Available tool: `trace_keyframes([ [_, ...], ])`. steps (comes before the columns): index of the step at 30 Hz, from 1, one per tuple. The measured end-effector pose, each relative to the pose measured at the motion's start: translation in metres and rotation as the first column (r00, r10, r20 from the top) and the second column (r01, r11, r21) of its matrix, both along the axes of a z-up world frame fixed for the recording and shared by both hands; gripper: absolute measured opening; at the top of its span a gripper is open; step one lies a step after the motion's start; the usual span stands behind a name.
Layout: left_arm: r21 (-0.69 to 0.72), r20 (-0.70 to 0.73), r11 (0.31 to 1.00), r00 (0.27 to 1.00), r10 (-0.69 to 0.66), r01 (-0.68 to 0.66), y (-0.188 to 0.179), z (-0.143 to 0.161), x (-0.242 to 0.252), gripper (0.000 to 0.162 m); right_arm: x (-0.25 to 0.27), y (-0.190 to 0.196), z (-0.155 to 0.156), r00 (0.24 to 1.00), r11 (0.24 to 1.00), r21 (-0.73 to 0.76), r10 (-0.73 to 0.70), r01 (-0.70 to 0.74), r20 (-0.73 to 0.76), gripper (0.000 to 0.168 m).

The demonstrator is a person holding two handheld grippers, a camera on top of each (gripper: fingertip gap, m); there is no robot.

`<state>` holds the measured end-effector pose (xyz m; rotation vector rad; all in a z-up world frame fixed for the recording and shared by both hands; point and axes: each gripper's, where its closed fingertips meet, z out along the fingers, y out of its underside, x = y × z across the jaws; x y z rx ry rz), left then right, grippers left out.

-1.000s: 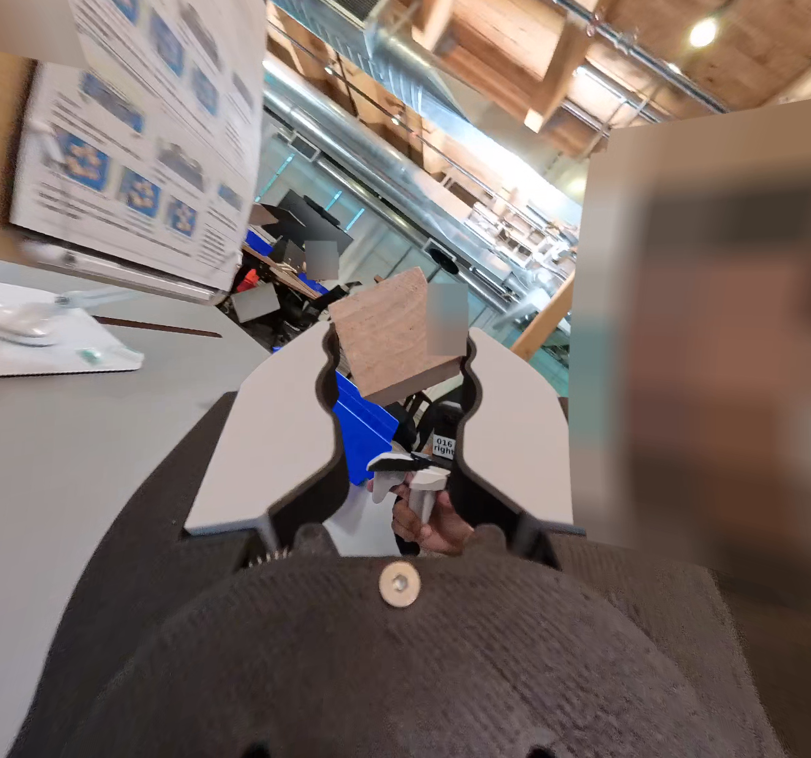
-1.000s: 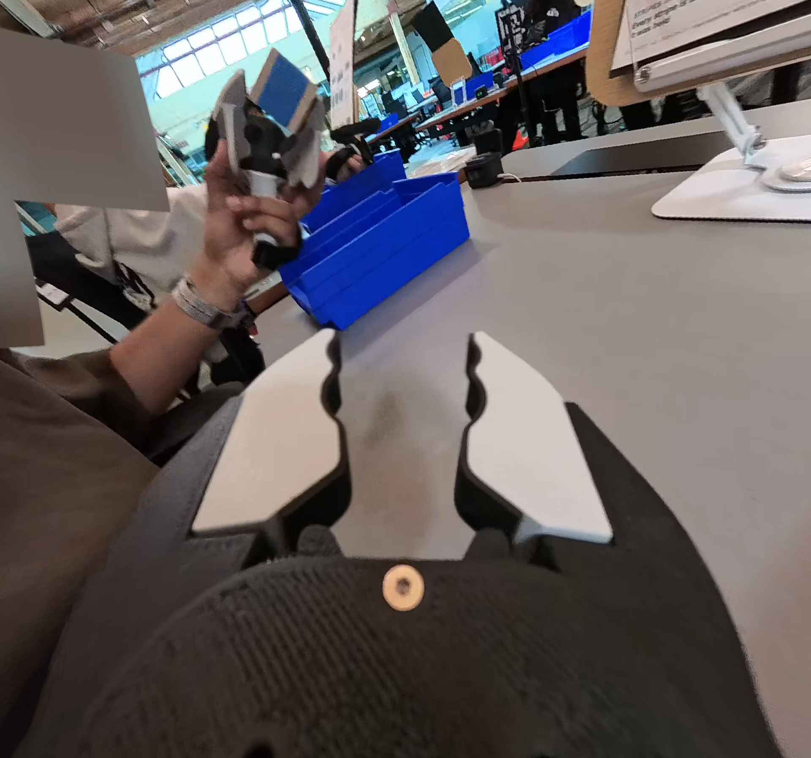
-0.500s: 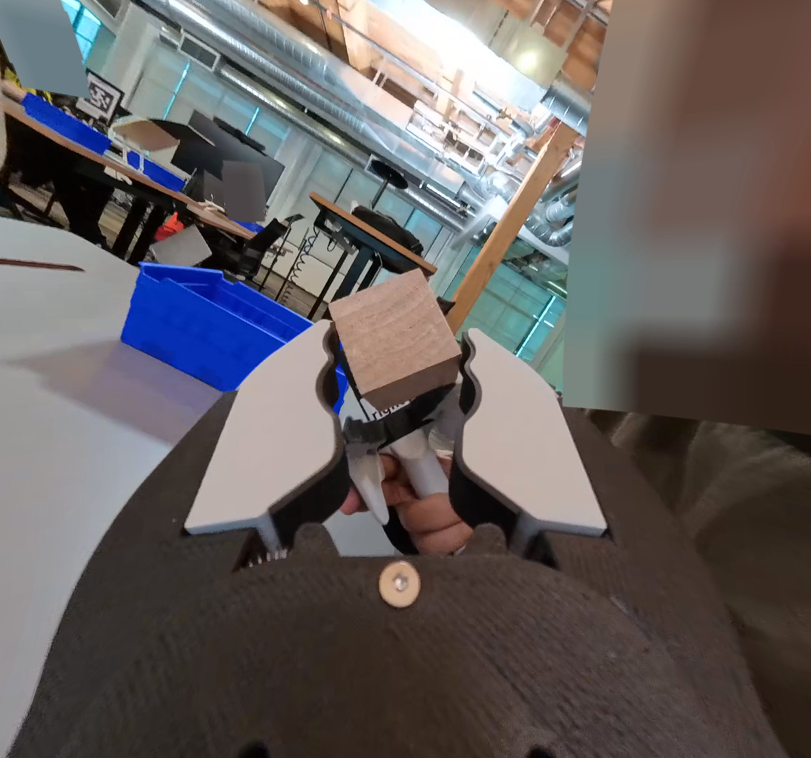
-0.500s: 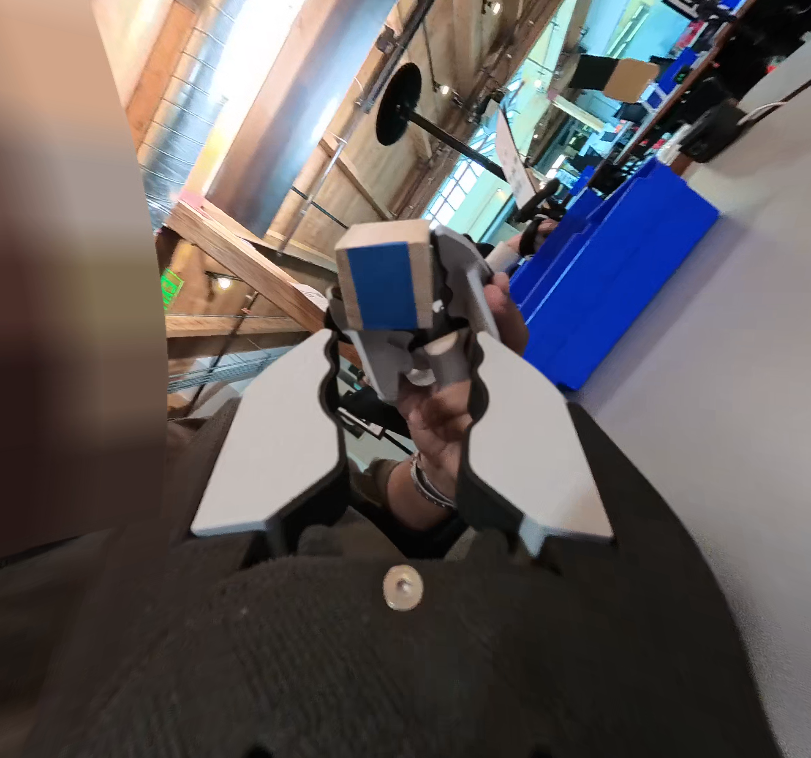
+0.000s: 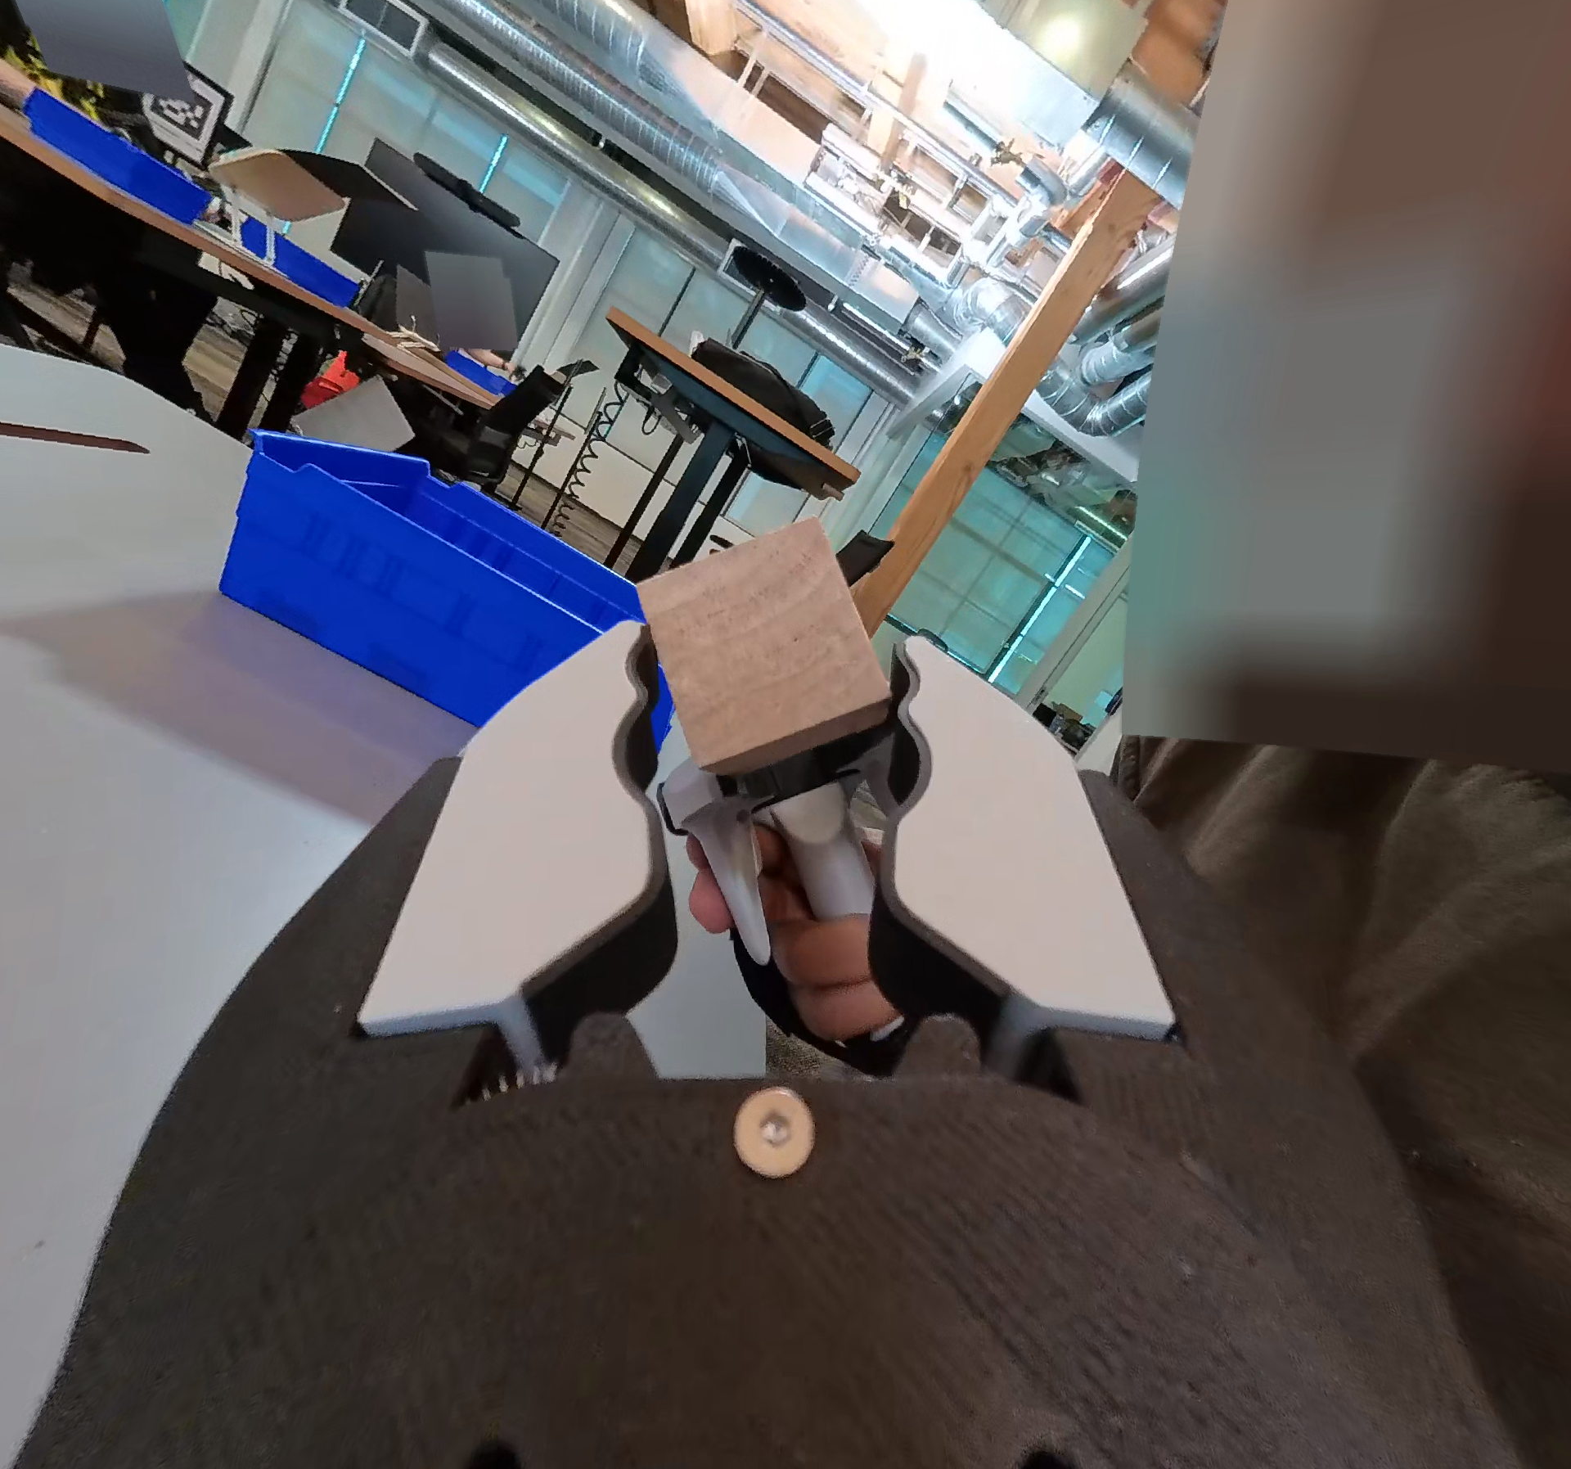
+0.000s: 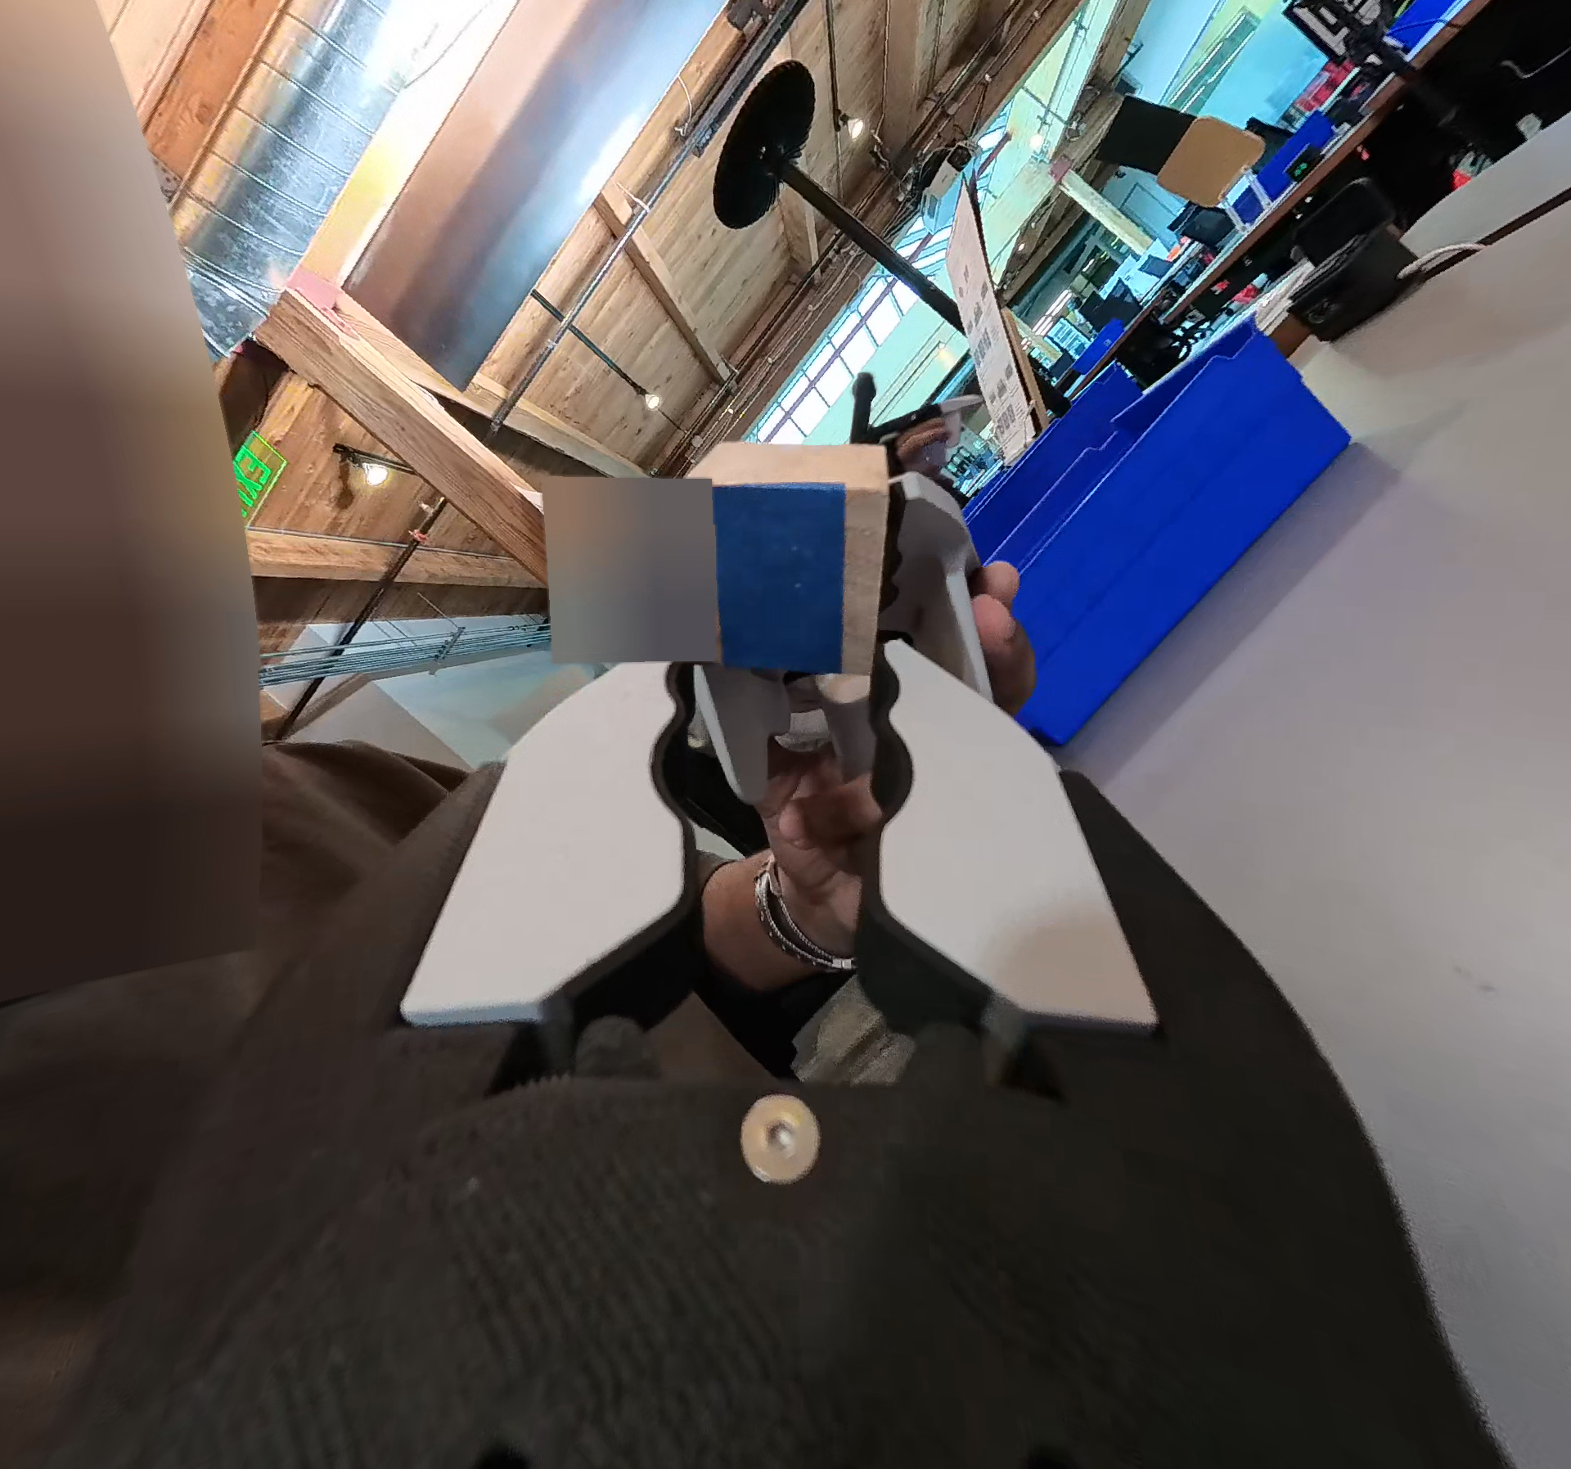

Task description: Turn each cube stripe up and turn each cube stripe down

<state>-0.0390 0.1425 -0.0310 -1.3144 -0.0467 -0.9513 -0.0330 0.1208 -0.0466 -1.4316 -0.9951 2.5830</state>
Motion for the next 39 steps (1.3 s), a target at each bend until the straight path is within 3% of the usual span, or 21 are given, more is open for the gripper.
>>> trace_keyframes([
  [9,-0.029,0.019,0.999,1.000,-0.021,0.021,0.001,-0.007,-0.001,0.052,0.001,0.019,-0.002,0.998,0.995,0.087,-0.057,0.056,0.007,0.039],
  [13,-0.047,0.043,0.999,0.999,-0.021,0.023,0.002,-0.011,-0.005,0.054,0.001,0.029,-0.004,0.995,0.976,0.196,-0.102,0.096,0.018,0.040],
  [17,-0.082,0.052,0.997,0.999,0.001,0.004,0.005,-0.017,-0.012,0.060,0.005,0.058,0.005,0.977,0.907,0.371,-0.211,0.200,-0.012,0.040],
  [20,-0.097,0.050,0.995,0.999,-0.001,0.006,0.005,-0.020,-0.012,0.060,0.014,0.109,0.024,0.931,0.782,0.527,-0.360,0.334,-0.055,0.040],
  [25,-0.126,0.004,0.992,1.000,-0.021,0.022,0.007,-0.026,-0.006,0.061,0.054,0.237,0.028,0.737,0.525,0.727,-0.674,0.442,0.039,0.040],
  [30,-0.162,-0.087,0.985,0.994,-0.071,0.056,0.006,-0.034,0.006,0.061,0.115,0.337,-0.029,0.439,0.387,0.877,-0.866,0.283,0.240,0.040],
  [34,-0.186,-0.169,0.982,0.983,-0.068,0.036,0.008,-0.041,0.011,0.062,0.155,0.365,-0.082,0.263,0.426,0.902,-0.880,0.067,0.396,0.041],
  [39,-0.205,-0.167,0.978,0.983,-0.075,0.040,0.010,-0.046,0.012,0.062,0.172,0.372,-0.129,0.176,0.538,0.841,-0.825,-0.049,0.538,0.041],
])
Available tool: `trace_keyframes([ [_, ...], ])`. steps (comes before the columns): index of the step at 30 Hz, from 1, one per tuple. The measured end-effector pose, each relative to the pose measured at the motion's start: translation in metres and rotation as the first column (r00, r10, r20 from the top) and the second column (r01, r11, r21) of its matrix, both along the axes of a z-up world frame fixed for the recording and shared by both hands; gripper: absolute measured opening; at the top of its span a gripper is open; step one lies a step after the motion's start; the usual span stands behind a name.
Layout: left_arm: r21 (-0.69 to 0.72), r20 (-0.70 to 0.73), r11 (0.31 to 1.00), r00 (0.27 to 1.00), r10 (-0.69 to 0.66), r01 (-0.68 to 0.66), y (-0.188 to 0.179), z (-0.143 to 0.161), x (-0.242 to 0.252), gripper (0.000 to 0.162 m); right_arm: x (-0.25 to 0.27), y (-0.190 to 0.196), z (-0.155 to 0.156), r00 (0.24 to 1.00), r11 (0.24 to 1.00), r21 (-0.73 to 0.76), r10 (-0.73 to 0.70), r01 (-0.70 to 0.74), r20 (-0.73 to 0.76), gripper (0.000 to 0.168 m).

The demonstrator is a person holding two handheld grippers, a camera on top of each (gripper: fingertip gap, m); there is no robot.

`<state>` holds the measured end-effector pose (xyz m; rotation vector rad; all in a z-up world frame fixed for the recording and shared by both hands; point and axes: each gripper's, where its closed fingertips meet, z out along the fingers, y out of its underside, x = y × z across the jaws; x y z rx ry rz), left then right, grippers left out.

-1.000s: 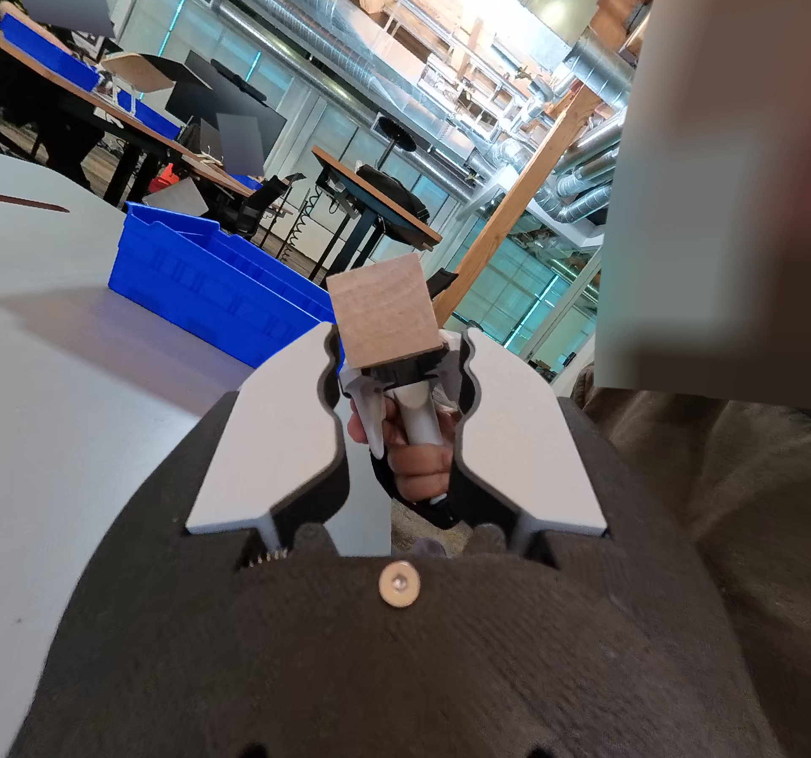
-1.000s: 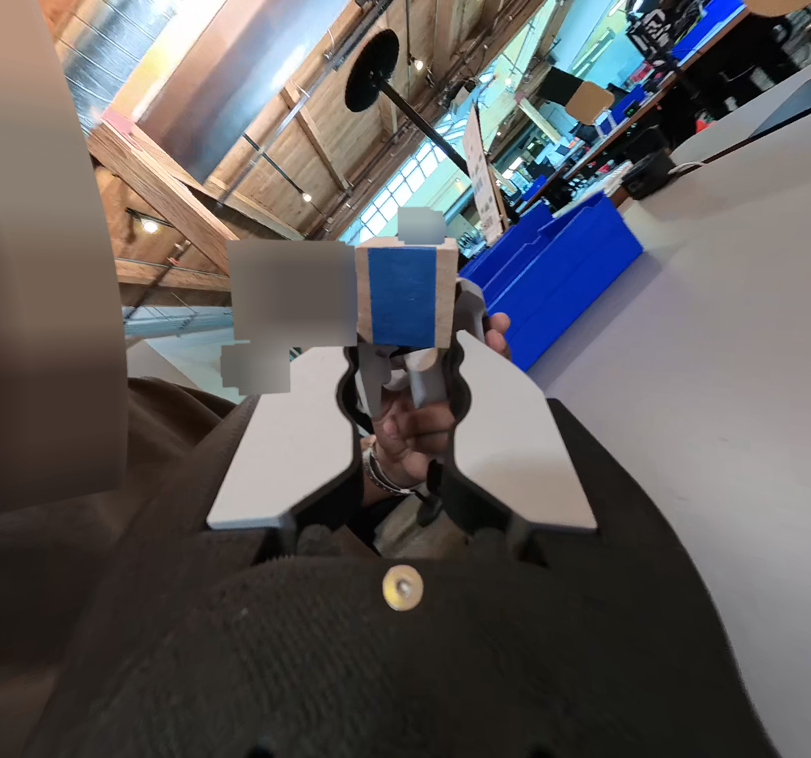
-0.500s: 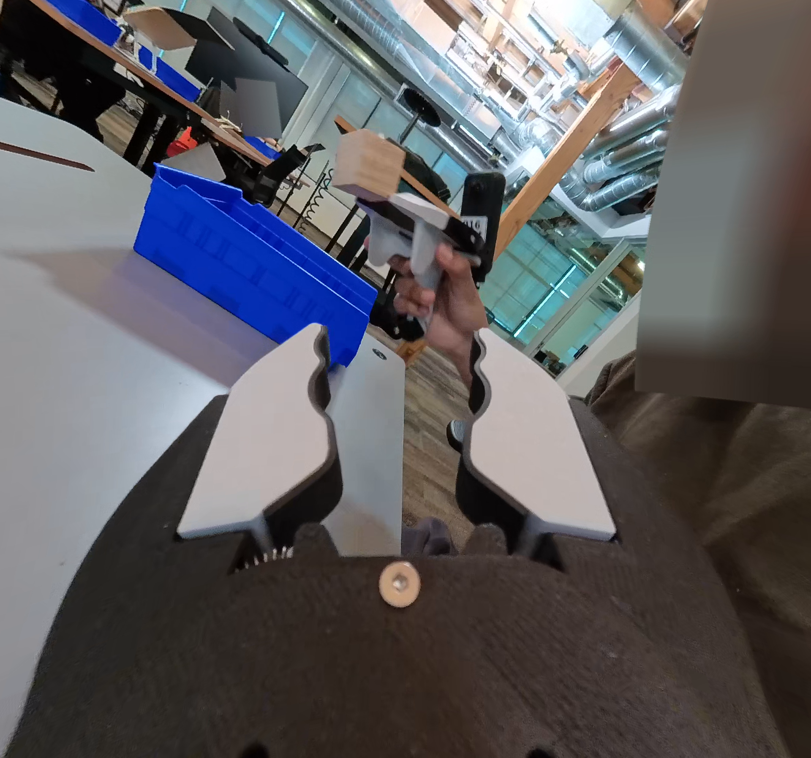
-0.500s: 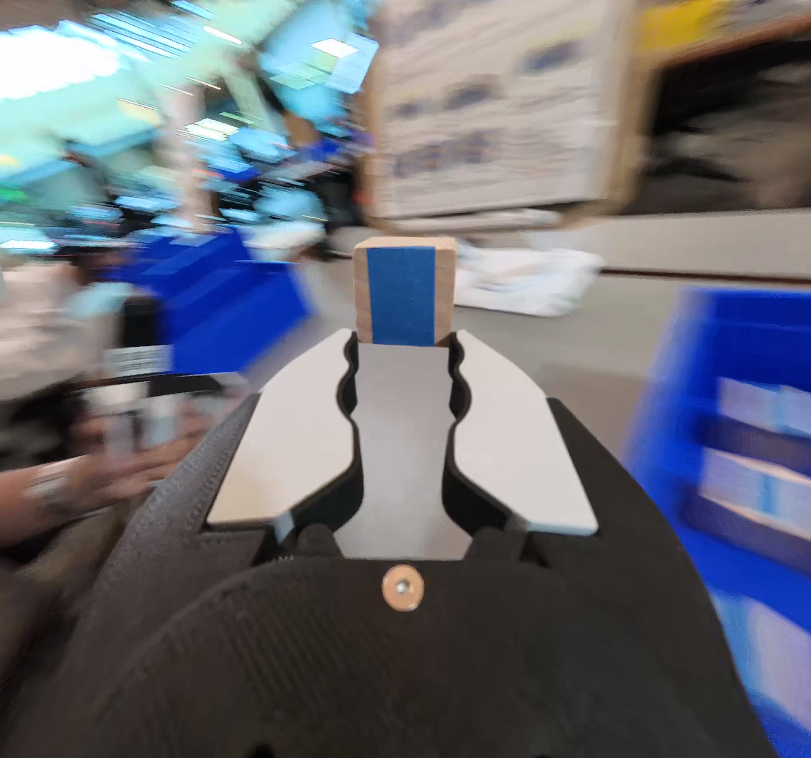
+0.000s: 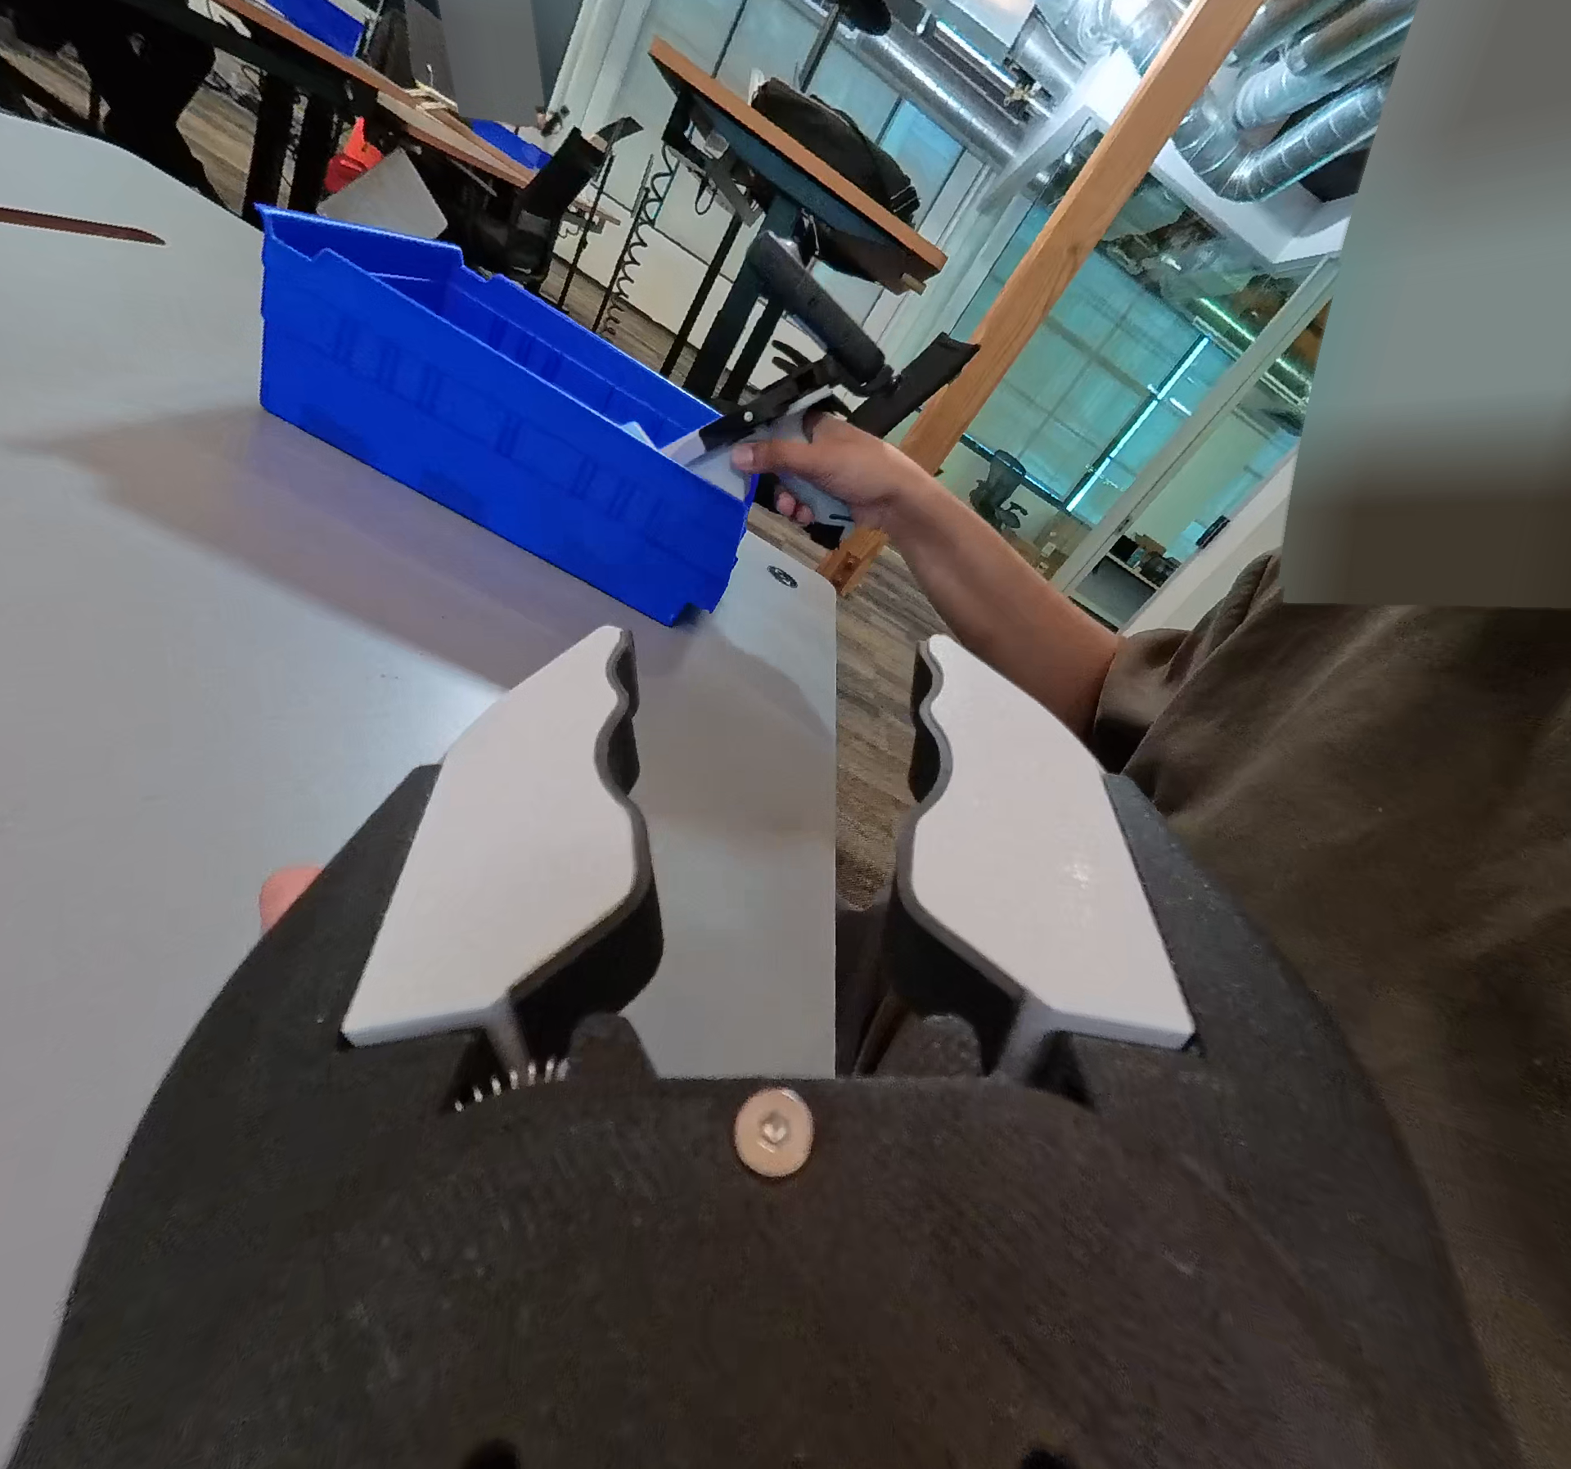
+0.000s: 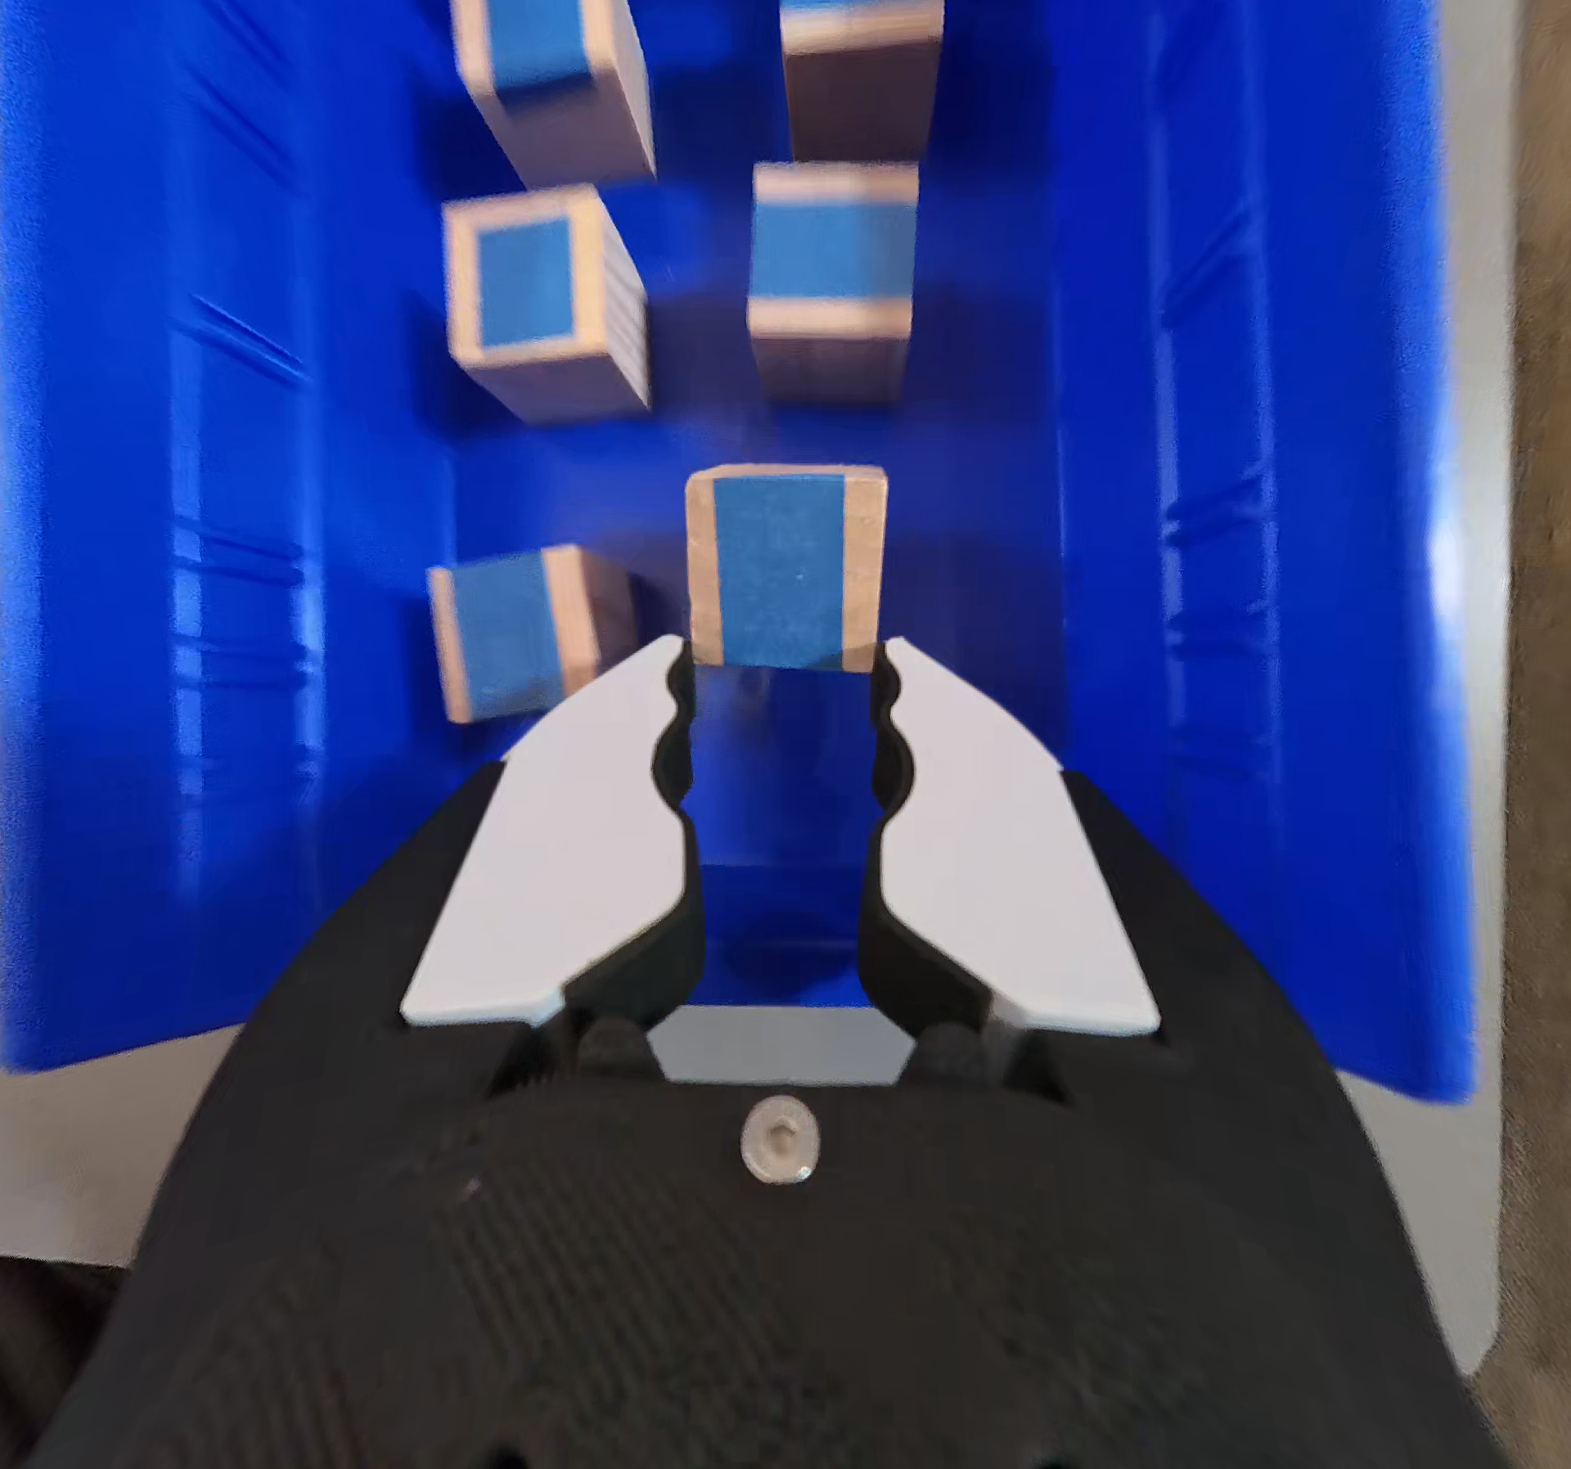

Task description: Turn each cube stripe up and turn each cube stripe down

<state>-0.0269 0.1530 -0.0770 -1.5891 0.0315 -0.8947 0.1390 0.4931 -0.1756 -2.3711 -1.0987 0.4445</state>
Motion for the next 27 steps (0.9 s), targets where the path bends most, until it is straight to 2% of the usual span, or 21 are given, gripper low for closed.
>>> trace_keyframes([
  [6,-0.027,0.027,1.000,1.000,-0.001,0.002,0.003,-0.006,-0.001,0.062,0.007,0.004,-0.015,0.995,1.000,0.005,-0.006,0.006,0.098,0.041],
  [12,-0.034,-0.002,0.999,1.000,-0.008,0.008,0.004,-0.008,0.003,0.062,0.006,0.007,-0.017,0.995,1.000,-0.001,-0.018,0.018,0.096,0.042],
  [14,-0.035,0.000,0.999,1.000,-0.008,0.008,0.003,-0.007,0.004,0.062,0.006,0.006,-0.010,0.996,1.000,0.016,-0.015,0.014,0.089,0.061],
  [16,-0.036,-0.004,0.999,1.000,-0.001,0.000,0.003,-0.006,0.004,0.063,0.001,0.007,0.013,0.998,0.996,0.086,-0.002,-0.003,0.059,0.074],
  [17,-0.037,-0.012,0.999,1.000,0.009,-0.010,0.003,-0.007,0.003,0.064,-0.004,0.007,0.029,1.000,0.989,0.150,0.011,-0.013,0.016,0.074],
  [21,-0.050,-0.108,0.997,0.993,0.057,-0.062,0.006,-0.017,-0.005,0.064,-0.032,-0.009,0.108,0.968,0.896,0.444,0.098,0.015,-0.231,0.057],
  [24,-0.051,-0.194,0.986,0.970,0.143,-0.156,0.011,-0.024,-0.022,0.064,-0.049,-0.035,0.123,0.953,0.868,0.496,0.148,0.003,-0.266,0.073],
  [25,-0.032,-0.215,0.979,0.958,0.191,-0.202,0.013,-0.023,-0.030,0.061,-0.058,-0.046,0.126,0.939,0.868,0.496,0.177,-0.008,-0.295,0.075],
  [27,0.052,-0.262,0.953,0.917,0.301,-0.298,0.013,-0.013,-0.047,0.022,-0.079,-0.071,0.137,0.882,0.856,0.517,0.250,-0.008,-0.400,0.062],
])
